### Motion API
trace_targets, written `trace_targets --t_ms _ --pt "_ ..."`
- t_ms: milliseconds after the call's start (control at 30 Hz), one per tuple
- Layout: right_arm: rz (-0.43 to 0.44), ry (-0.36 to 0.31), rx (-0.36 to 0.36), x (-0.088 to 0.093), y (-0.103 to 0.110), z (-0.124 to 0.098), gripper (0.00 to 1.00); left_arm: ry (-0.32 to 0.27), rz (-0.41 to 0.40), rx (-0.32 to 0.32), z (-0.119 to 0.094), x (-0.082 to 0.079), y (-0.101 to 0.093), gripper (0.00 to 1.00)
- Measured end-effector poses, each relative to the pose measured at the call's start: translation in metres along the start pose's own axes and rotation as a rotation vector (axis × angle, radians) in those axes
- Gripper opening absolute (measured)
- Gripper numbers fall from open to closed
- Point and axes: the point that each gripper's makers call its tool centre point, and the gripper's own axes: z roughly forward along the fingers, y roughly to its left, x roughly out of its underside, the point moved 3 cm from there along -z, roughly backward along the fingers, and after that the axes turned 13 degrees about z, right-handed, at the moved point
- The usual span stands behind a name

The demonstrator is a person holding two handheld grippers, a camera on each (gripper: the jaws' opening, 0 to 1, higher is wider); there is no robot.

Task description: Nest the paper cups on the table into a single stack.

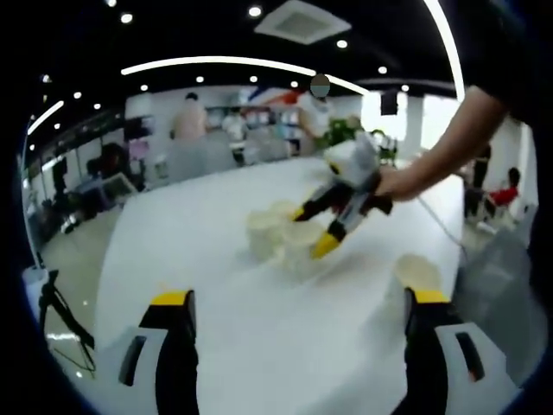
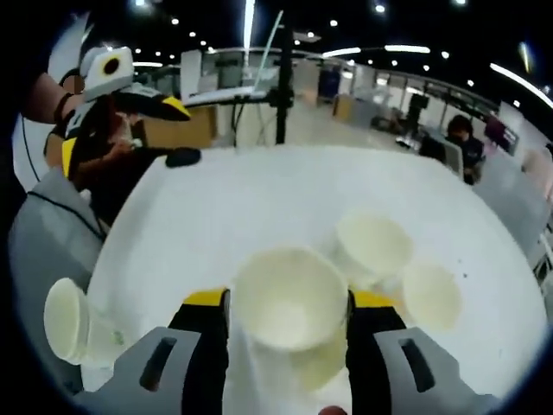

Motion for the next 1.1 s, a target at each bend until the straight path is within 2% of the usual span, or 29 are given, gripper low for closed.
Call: trace_targets --t_ms 200,633,800,1100 --pt "0.02 -0.006 0.002 0.0 0.001 -0.002 0.46 0.008 0.005 0.0 -0.003 0.001 -0.001 0.99" --pt "0.052 -0.045 0.035 -0.007 0.002 -0.021 0.43 -0.002 0.003 0.005 -0.004 -0.001 -0.003 0.99" --pt "0.068 -0.089 0.049 -0.017 0.004 -0.038 0.43 0.005 0.028 0.018 -0.004 -0.002 -0.008 0.99" --pt "0.05 -0.154 0.066 -0.04 0.017 -0.073 0.43 0.002 0.025 0.024 -0.004 -0.005 -0.013 0.99"
